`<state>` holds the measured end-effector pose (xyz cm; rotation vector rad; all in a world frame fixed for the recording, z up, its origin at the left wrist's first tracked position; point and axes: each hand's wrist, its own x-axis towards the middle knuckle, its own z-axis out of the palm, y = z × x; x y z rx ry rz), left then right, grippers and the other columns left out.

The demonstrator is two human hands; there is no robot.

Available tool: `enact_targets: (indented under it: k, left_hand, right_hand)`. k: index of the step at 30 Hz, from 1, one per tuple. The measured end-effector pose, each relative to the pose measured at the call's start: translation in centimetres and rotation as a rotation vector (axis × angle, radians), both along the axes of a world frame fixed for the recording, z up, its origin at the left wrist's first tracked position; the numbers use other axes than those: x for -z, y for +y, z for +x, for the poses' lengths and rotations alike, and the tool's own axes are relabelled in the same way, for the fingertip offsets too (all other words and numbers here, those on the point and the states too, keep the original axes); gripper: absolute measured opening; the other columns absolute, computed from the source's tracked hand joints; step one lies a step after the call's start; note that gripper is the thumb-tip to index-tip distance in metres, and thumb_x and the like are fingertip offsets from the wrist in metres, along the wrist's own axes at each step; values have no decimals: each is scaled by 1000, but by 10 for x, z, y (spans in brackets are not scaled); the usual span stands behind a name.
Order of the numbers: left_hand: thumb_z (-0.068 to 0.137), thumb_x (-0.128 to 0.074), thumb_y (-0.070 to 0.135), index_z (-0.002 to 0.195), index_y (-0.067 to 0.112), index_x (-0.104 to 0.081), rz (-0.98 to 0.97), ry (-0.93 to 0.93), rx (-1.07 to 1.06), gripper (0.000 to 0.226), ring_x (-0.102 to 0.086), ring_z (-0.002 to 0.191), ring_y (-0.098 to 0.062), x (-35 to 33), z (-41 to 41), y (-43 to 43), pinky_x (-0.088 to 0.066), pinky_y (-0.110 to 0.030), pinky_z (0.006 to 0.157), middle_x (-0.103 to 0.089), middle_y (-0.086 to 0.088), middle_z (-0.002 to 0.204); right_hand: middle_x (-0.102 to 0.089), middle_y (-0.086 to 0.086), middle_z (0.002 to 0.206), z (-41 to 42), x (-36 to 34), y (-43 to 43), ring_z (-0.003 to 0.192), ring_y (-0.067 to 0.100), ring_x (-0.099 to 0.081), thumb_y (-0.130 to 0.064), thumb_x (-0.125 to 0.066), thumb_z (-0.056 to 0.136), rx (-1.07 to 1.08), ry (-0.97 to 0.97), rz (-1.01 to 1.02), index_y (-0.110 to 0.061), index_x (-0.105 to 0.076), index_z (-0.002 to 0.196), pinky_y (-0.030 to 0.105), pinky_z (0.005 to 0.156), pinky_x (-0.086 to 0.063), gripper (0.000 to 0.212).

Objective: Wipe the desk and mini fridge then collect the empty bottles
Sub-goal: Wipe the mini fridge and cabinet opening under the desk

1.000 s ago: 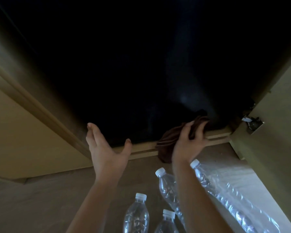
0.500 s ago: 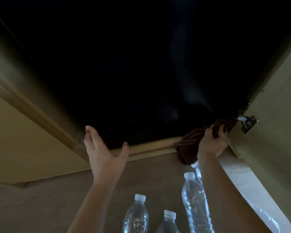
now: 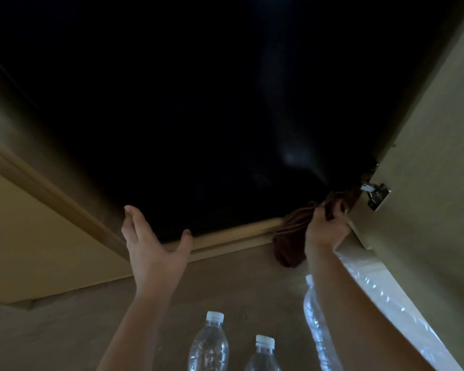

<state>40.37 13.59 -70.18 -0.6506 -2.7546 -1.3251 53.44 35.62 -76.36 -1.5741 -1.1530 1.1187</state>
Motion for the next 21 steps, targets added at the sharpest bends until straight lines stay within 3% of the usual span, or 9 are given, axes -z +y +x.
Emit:
enact_targets:
  k: [4,8,13,15,21]
  left_hand:
    - [73,-73,29,147,22,4,-1,14,4,107,-34,131,-32,3,-1,1,-37,-49,103,-12,-5,150]
    - [73,-73,31,147,18,3,7,7,9,107,-30,133,-30,1,0,0,-35,-47,105,-13,-8,150]
    - [74,-73,23,147,16,1,-11,20,70,104,-30,133,-30,-2,-2,-9,-36,-48,104,-15,-10,149]
    - [74,-72,21,147,14,0,-14,19,82,103,-28,135,-30,-4,-2,-9,-35,-48,105,-16,-11,149]
    - [75,-71,28,147,19,4,2,-37,69,104,-31,134,-28,-4,-1,-8,-36,-45,105,-11,-4,151]
  right_hand:
    - [-47,27,129,3,-4,9,109,38,-52,-20,-50,92,-19,-46,0,-12,-43,136,27,94,-35,46]
    - [-43,34,121,-27,-11,-47,99,44,-51,-28,-49,91,-96,-84,-12,-12,-39,139,31,91,-32,51]
    - [-40,24,117,-62,-8,-109,90,32,-51,-20,-52,92,-234,85,-92,-14,-43,136,10,74,-28,46]
    - [-41,23,115,-61,-6,-112,89,27,-50,-20,-53,91,-238,106,-102,-13,-47,133,9,75,-28,43]
    - [-55,27,109,-32,-9,-58,93,36,-58,-33,-54,85,-74,92,80,-11,-51,130,31,90,-41,50]
